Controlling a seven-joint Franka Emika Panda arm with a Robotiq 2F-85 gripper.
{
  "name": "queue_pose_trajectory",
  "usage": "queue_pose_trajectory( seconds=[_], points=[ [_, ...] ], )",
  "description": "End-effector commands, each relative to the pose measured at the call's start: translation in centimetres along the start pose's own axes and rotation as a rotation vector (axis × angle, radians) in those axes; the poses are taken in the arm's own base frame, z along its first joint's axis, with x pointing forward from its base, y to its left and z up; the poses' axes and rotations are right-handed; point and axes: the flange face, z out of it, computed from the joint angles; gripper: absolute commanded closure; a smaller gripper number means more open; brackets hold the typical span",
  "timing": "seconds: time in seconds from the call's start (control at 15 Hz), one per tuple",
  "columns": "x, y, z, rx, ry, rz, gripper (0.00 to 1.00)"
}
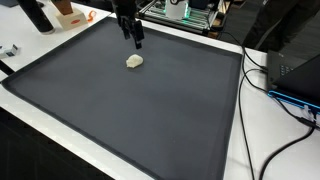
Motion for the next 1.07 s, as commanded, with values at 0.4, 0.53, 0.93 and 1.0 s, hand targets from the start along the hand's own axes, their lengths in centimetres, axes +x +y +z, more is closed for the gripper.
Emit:
queue_pose_trajectory(
  seconds=[0.4,0.53,0.93,1.0],
  points=[
    [0.2,-3.9,-2.8,-0.132,0.012,-0.023,0.0],
    [0.3,-3.9,-2.8,-0.134,0.013,-0.023,0.0],
    [0.9,-3.3,-1.1,-0.127,-0.004,0.014,0.0],
    [0.9,-3.2,-0.5,-0.129,-0.008,0.02,0.0]
  ],
)
